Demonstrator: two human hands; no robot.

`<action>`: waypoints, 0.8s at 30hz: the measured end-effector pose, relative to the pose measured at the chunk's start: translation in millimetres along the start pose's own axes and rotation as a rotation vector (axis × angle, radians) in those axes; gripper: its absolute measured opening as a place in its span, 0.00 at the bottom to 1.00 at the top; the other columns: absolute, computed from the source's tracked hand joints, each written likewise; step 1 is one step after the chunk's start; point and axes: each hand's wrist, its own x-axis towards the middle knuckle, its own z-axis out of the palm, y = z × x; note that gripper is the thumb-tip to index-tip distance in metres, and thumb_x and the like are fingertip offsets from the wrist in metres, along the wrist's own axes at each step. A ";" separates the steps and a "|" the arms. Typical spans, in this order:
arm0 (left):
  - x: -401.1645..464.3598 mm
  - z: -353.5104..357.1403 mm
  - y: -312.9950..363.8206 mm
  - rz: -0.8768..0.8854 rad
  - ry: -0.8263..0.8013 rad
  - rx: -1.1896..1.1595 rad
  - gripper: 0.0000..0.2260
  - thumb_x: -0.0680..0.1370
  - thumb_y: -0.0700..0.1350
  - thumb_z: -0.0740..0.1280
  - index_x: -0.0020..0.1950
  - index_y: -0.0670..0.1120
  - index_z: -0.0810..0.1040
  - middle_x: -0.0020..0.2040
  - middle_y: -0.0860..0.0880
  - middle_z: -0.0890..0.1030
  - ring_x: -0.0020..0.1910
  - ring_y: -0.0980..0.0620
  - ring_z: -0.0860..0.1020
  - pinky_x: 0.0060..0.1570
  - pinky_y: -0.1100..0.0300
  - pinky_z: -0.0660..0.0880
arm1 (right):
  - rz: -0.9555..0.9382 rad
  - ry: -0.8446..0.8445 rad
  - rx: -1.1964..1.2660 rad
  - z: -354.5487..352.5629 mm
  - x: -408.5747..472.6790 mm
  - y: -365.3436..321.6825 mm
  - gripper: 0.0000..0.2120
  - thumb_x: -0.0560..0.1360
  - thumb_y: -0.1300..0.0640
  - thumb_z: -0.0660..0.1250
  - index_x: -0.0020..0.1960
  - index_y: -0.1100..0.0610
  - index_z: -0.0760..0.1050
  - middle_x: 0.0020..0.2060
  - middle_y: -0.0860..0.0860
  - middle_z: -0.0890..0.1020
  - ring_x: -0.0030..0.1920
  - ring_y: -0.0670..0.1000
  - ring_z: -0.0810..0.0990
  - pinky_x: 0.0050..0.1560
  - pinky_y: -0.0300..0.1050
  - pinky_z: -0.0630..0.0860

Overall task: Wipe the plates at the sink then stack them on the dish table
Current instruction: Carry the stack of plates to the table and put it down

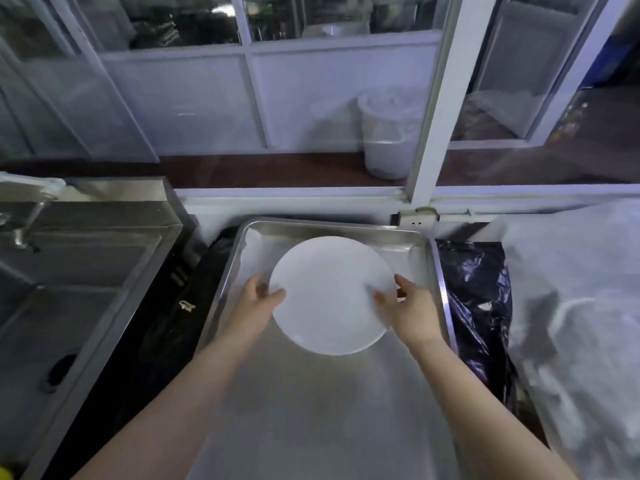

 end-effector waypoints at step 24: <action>-7.2 23.4 -3.6 -0.122 0.112 -0.476 0.17 0.79 0.35 0.63 0.67 0.45 0.72 0.60 0.44 0.80 0.57 0.41 0.78 0.55 0.45 0.76 | 0.053 0.042 0.538 26.1 -1.3 -26.5 0.16 0.74 0.60 0.69 0.57 0.48 0.68 0.50 0.47 0.78 0.50 0.51 0.80 0.55 0.57 0.78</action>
